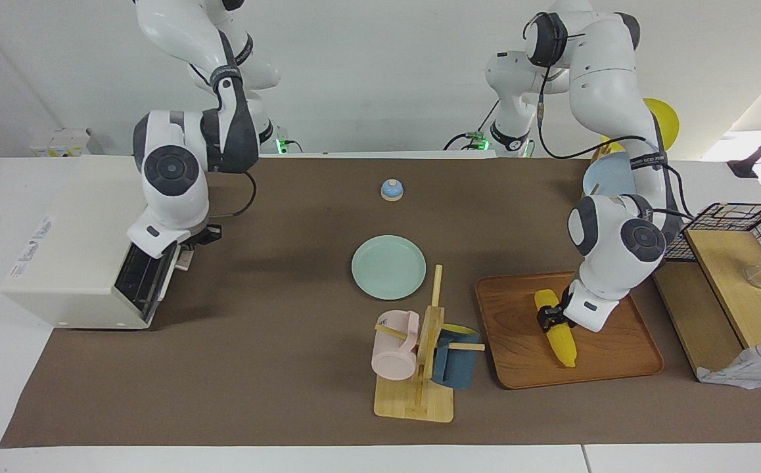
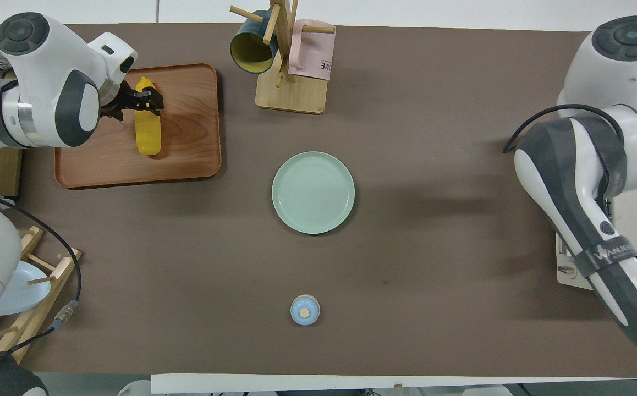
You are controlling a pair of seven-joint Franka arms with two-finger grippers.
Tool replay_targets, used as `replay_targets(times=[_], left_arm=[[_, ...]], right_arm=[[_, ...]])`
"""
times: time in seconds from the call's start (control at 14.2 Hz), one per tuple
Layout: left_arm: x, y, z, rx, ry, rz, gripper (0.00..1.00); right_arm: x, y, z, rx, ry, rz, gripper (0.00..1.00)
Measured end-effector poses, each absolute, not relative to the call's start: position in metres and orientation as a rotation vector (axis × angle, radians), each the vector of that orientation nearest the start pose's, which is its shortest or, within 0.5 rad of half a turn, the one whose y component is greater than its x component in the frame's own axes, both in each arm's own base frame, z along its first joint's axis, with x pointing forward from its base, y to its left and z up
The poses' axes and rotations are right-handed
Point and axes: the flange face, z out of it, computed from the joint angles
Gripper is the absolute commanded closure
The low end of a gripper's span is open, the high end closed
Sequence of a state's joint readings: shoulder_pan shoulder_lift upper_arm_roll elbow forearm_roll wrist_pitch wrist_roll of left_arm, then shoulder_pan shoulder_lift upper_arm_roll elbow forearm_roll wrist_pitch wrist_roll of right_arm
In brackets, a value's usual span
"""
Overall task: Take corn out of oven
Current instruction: 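Release the corn and withdraw the left gripper while the right gripper reaches the oven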
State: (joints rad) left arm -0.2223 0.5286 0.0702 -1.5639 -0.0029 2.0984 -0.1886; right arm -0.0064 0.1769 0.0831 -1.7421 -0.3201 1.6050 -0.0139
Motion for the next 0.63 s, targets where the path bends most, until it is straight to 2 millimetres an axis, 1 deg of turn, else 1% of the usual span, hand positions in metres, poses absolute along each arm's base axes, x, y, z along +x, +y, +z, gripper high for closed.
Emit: replay_targets(times=[0.07, 0.14, 0.21, 0.28, 0.35, 0.42, 0.49, 0.56, 0.63], left_arm=[[0.684, -0.103, 0.356, -3.092, -0.047, -0.017, 0.0], [0.681, -0.093, 0.385, -3.082, -0.055, -0.013, 0.0], [0.673, -0.081, 0.423, -3.079, -0.06, -0.006, 0.0], [0.659, -0.067, 0.464, -3.079, -0.062, 0.012, 0.0], [0.641, -0.054, 0.502, -3.081, -0.054, 0.039, 0.0], [0.621, -0.043, 0.536, -3.085, -0.035, 0.068, 0.0], [0.6, -0.033, 0.564, -3.089, -0.002, 0.095, 0.0], [0.582, -0.027, 0.588, -3.094, 0.037, 0.116, 0.0], [0.567, -0.023, 0.606, -3.098, 0.069, 0.121, 0.0]], right_arm=[[0.577, 0.007, 0.457, -3.4, -0.268, 0.527, 0.9], [0.574, 0.005, 0.462, -3.399, -0.271, 0.53, 0.89], [0.572, 0.002, 0.466, -3.397, -0.273, 0.533, 0.88], [0.571, -0.001, 0.471, -3.395, -0.275, 0.528, 0.88], [0.569, -0.002, 0.476, -3.394, -0.271, 0.517, 0.88], [0.567, -0.001, 0.481, -3.385, -0.265, 0.505, 0.88], [0.566, 0.003, 0.483, -3.359, -0.247, 0.487, 0.88], [0.566, 0.009, 0.484, -3.321, -0.198, 0.456, 0.88], [0.568, 0.018, 0.482, -3.29, -0.131, 0.413, 0.88]])
